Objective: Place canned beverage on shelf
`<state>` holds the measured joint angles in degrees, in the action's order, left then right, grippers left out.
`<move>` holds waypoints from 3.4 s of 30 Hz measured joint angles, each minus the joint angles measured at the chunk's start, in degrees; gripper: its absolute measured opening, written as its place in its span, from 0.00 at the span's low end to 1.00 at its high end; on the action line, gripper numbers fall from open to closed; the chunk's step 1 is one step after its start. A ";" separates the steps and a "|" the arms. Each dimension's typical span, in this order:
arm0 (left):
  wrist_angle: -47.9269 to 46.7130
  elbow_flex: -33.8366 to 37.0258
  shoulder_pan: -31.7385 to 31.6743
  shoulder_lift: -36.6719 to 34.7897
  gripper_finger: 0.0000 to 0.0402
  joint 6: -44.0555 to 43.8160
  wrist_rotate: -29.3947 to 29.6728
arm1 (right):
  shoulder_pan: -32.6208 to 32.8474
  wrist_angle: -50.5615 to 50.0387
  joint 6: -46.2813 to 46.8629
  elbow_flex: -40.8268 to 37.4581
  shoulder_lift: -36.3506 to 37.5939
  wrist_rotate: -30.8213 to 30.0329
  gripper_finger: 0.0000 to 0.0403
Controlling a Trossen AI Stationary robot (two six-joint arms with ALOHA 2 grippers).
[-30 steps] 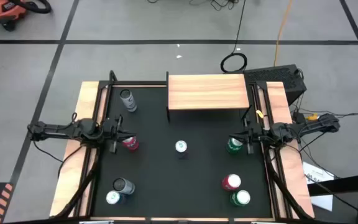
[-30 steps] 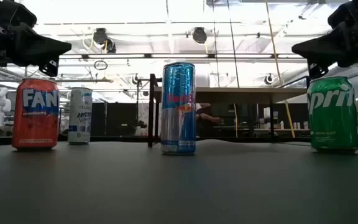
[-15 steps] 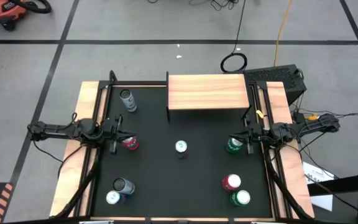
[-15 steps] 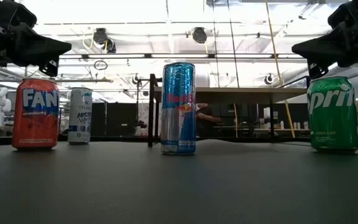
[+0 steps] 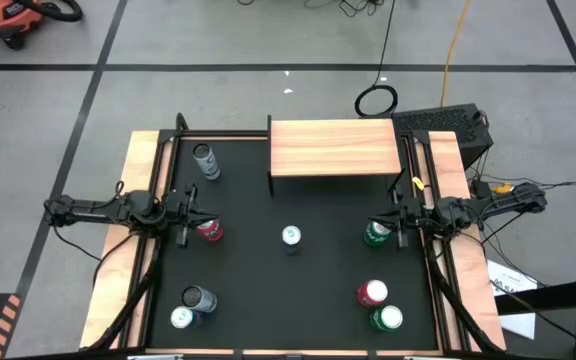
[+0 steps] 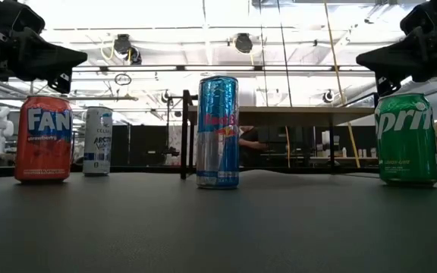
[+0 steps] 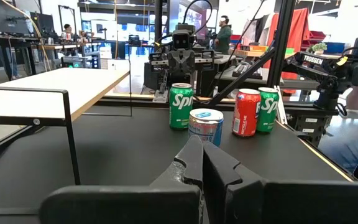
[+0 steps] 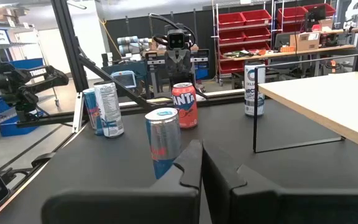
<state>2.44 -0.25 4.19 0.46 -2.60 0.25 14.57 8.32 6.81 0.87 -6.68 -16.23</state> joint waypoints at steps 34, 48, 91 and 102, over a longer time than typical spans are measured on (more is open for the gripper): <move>0.93 -0.02 0.02 0.01 0.00 0.10 2.57 | 0.00 6.37 -0.77 1.59 -0.55 -12.29 0.00; 8.01 -0.79 -0.09 0.56 0.00 13.17 27.47 | -0.02 -12.20 12.21 16.23 -6.44 -27.21 0.60; 33.20 -9.78 -7.54 31.82 0.47 18.11 25.90 | 0.15 -70.66 49.47 49.09 -55.41 8.26 0.97; 30.12 -20.39 -17.64 49.15 0.58 13.45 9.81 | -1.35 -70.60 44.96 49.13 -58.14 7.53 0.67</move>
<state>32.56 -20.64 -13.46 49.60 10.85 10.07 13.21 -62.28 51.77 50.00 -64.82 -8.70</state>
